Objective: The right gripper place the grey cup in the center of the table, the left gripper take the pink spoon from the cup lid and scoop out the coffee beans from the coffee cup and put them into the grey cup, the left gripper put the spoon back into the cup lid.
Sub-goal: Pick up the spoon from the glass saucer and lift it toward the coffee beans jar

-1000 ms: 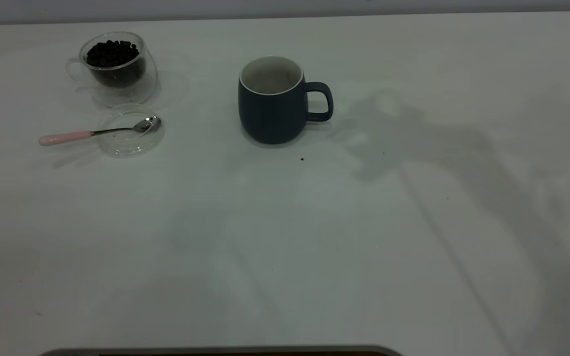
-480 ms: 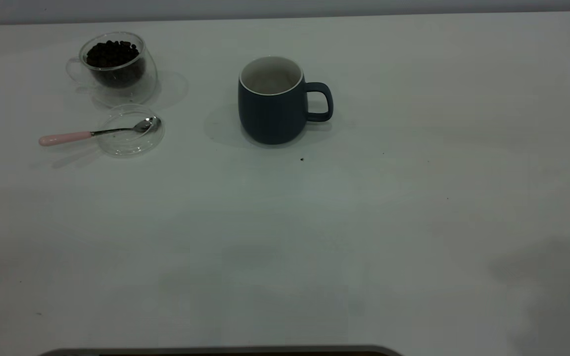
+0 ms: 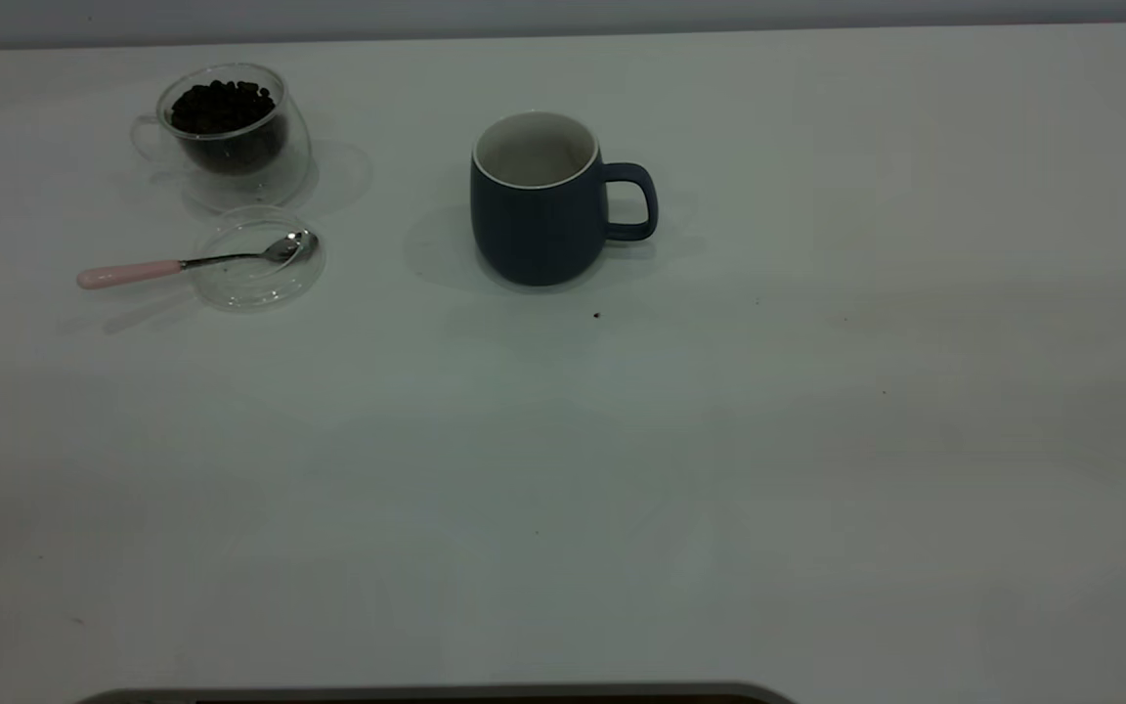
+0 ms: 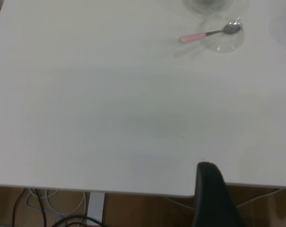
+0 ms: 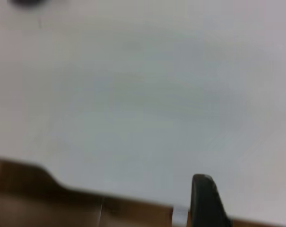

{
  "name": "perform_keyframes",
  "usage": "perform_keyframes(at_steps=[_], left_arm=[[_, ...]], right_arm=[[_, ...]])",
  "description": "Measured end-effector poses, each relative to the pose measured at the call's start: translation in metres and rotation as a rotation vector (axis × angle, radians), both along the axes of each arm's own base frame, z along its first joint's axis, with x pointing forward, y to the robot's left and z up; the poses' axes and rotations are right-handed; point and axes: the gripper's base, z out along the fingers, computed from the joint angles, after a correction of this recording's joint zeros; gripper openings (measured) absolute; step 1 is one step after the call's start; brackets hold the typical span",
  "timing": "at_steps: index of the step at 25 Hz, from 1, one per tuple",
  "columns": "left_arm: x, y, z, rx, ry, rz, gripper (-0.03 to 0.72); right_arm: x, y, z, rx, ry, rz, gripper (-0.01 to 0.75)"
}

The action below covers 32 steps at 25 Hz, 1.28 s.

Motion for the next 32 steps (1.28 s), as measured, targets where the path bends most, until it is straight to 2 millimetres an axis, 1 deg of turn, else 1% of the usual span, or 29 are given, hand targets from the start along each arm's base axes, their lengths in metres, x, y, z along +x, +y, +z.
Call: perform_keyframes(at_steps=[3,5,24,32], left_arm=[[0.000,0.000,0.000,0.000,0.000,0.000,0.462],[0.000,0.000,0.000,0.000,0.000,0.000,0.462],[0.000,0.000,0.000,0.000,-0.001,0.000,0.462],[0.003,-0.002,0.003,-0.017,-0.045,-0.011,0.462]], right_arm=[[-0.017,-0.003,0.000,0.020,-0.108,-0.011,0.457],[-0.023,-0.004,0.000,0.039,-0.140,-0.025,0.457],[-0.023,-0.005,0.000,0.044,-0.141,-0.037,0.457],[-0.023,-0.005,0.000,0.045,-0.141,-0.039,0.457]])
